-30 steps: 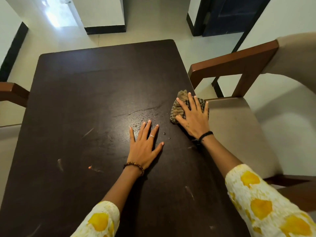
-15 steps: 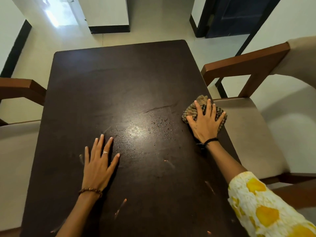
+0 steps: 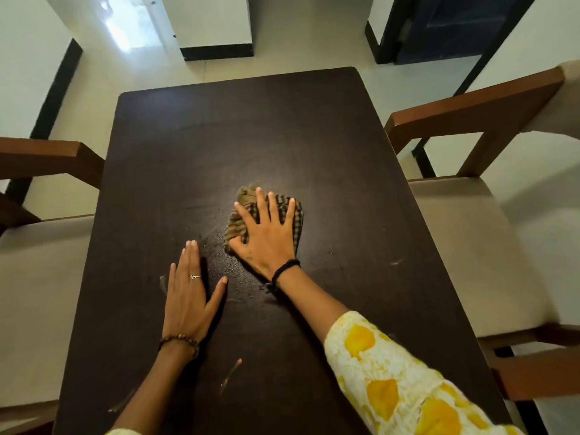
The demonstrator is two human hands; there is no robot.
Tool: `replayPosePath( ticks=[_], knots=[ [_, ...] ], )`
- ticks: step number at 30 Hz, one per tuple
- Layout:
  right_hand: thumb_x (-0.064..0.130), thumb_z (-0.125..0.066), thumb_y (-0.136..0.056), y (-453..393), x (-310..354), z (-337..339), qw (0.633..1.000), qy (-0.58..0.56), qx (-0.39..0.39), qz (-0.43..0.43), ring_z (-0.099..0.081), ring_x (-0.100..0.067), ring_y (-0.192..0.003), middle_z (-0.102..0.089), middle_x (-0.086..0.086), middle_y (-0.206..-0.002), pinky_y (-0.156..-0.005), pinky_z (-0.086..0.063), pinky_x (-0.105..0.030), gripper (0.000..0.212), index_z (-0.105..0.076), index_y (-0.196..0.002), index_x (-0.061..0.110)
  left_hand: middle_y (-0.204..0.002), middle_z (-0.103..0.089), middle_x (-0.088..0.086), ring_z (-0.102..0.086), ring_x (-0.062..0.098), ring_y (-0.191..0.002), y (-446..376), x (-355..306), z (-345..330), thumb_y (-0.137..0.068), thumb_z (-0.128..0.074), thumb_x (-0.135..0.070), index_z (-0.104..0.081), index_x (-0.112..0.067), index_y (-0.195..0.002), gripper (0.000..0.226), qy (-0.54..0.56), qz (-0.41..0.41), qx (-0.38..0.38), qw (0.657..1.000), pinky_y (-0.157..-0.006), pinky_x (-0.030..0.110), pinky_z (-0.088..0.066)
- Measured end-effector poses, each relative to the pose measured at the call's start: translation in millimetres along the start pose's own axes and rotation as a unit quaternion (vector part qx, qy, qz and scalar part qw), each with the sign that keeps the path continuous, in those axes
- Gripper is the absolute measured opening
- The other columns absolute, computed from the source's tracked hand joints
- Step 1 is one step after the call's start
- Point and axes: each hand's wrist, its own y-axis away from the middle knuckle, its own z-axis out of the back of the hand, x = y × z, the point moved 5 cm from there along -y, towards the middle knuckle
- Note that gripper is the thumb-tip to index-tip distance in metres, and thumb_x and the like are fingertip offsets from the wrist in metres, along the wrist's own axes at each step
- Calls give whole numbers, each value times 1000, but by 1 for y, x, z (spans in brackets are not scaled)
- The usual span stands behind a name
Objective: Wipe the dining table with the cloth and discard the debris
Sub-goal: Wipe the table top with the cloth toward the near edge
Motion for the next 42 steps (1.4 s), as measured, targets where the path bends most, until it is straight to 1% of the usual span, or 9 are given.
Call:
replayPosePath(
  ticks=[4, 10, 14, 19, 27, 32, 35, 39, 42],
  knots=[
    [59, -33, -83, 4, -27, 3, 999, 6, -16, 29, -13, -29, -142, -12, -8, -156, -105, 14, -60, 63, -28, -142, 37, -152, -16, 9, -13, 21, -140, -1, 3, -1, -85, -29, -57, -9, -9, -146, 79, -29, 0, 13, 999, -113, 38, -7],
    [65, -19, -76, 32, -141, 24, 994, 28, -39, -96, -17, -30, -141, -16, -8, -155, -107, 5, -60, 72, -27, -142, 38, -153, -14, 7, -7, 13, -140, 1, 20, 6, -87, -23, -56, -10, -11, -146, 75, -63, -15, 25, 998, -114, 35, 1],
    [64, -19, -75, 46, -160, 28, 988, 37, -47, -140, -17, -32, -140, -19, -10, -154, -108, 0, -62, 74, -29, -142, 35, -152, -17, 9, -9, 17, -139, 12, 68, 37, -87, -27, -54, -16, -10, -145, 74, -68, 29, -15, 997, -113, 38, 1],
    [58, -34, -81, 37, -120, 21, 982, 9, -45, -183, -12, -32, -141, -16, -11, -155, -108, 2, -63, 67, -31, -142, 32, -150, -22, 14, -17, 28, -139, 33, 131, 58, -94, -42, -41, -25, -6, -143, 63, -88, 126, -27, 988, -112, 55, -9],
    [63, -20, -73, -15, 45, -7, 998, -7, -28, -60, -17, -34, -140, -17, -13, -154, -107, 5, -62, 76, -34, -140, 31, -151, -22, 9, -15, 23, -139, 36, 140, 57, -86, -29, -51, -28, -8, -143, 70, -70, 132, -37, 988, -113, 44, -9],
    [59, -38, -86, -47, 142, -24, 999, -21, 28, 16, -3, -33, -142, -2, -12, -156, -108, 9, -59, 68, -20, -146, 31, -151, -23, 9, -16, 23, -139, 36, 142, 56, -85, -23, -54, -28, -9, -143, 73, -73, 132, -34, 988, -112, 44, -11],
    [59, -39, -87, -56, 184, -32, 997, -11, 47, 68, -1, -33, -142, -1, -12, -156, -108, 10, -59, 68, -18, -146, 31, -152, -21, 7, -15, 22, -140, 36, 144, 55, -85, -22, -56, -26, -11, -144, 74, -73, 137, -32, 987, -113, 45, -11],
    [57, -39, -88, -54, 191, -34, 989, 2, 41, 142, -6, -29, -142, -6, -10, -156, -108, 9, -59, 64, -22, -145, 33, -152, -18, 6, -14, 20, -140, 37, 146, 54, -84, -21, -57, -22, -12, -145, 76, -65, 138, -34, 988, -113, 40, -8],
    [57, -34, -86, -49, 150, -27, 992, -10, 16, 124, -10, -27, -143, -12, -7, -156, -108, 11, -58, 61, -26, -143, 37, -152, -20, 8, -15, 21, -140, 38, 144, 57, -85, -23, -55, -24, -11, -144, 73, -56, 138, -43, 988, -113, 38, -8]
  ],
)
